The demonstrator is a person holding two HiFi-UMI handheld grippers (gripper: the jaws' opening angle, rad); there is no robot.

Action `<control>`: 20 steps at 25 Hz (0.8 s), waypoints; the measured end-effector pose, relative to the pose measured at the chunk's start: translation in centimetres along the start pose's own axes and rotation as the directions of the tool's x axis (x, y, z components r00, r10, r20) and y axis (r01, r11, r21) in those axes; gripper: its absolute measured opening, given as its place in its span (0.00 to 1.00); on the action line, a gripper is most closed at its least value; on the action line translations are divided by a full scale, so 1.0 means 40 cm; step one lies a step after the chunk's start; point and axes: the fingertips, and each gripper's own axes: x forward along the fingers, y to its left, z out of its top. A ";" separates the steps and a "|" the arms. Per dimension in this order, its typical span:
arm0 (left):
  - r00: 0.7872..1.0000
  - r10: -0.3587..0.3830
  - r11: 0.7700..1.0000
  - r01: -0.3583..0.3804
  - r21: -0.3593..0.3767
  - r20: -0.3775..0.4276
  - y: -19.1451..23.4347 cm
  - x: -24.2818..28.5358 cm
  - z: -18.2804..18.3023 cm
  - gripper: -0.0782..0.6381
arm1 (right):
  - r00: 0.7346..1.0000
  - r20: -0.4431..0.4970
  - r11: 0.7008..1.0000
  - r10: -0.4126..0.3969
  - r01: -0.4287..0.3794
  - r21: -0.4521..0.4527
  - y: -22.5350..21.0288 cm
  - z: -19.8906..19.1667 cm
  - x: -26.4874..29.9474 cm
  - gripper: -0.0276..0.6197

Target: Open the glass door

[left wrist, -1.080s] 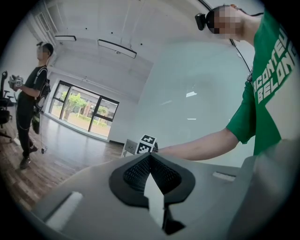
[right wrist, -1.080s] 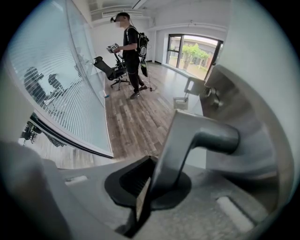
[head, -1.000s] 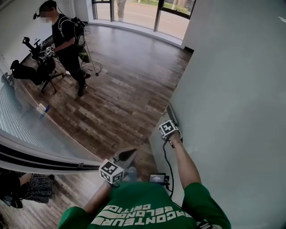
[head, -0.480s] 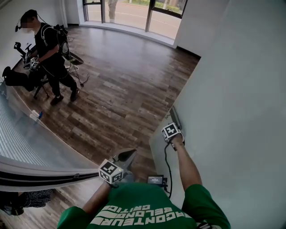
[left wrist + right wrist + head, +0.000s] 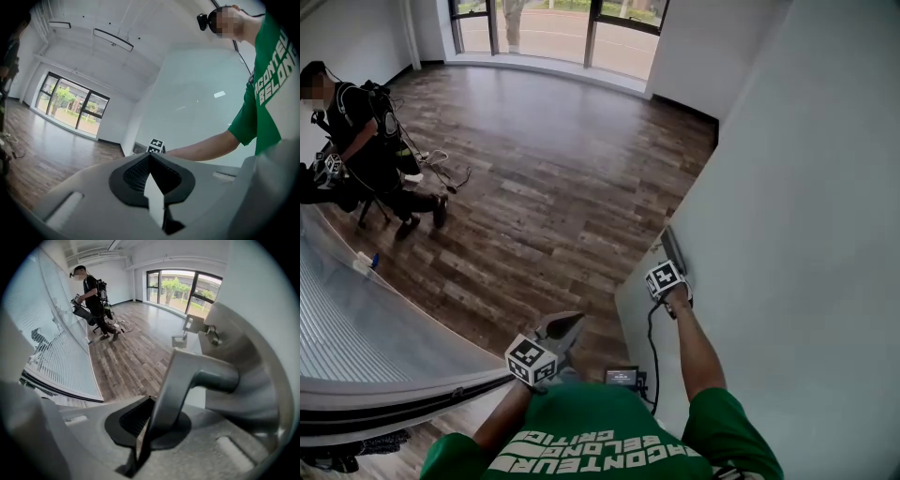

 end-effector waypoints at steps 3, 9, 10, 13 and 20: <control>1.000 -0.014 1.000 0.014 0.000 0.000 0.016 0.028 0.010 0.13 | 1.000 -0.001 1.000 -0.007 0.007 0.018 -0.036 -0.010 0.003 0.03; 1.000 -0.024 1.000 0.024 -0.005 0.015 0.046 0.072 0.023 0.13 | 1.000 -0.005 0.998 -0.022 0.022 0.053 -0.104 -0.045 0.005 0.03; 1.000 -0.024 1.000 0.024 -0.007 0.019 0.054 0.077 0.027 0.13 | 1.000 -0.006 0.998 -0.024 0.024 0.060 -0.113 -0.048 0.005 0.03; 0.999 -0.026 0.999 0.026 -0.018 0.027 0.076 0.089 0.033 0.13 | 0.999 -0.009 0.996 -0.031 0.031 0.078 -0.136 -0.056 0.005 0.03; 0.999 -0.052 0.998 0.053 -0.021 0.005 0.065 0.132 0.037 0.13 | 0.999 -0.016 0.992 -0.046 0.048 0.118 -0.207 -0.067 -0.005 0.03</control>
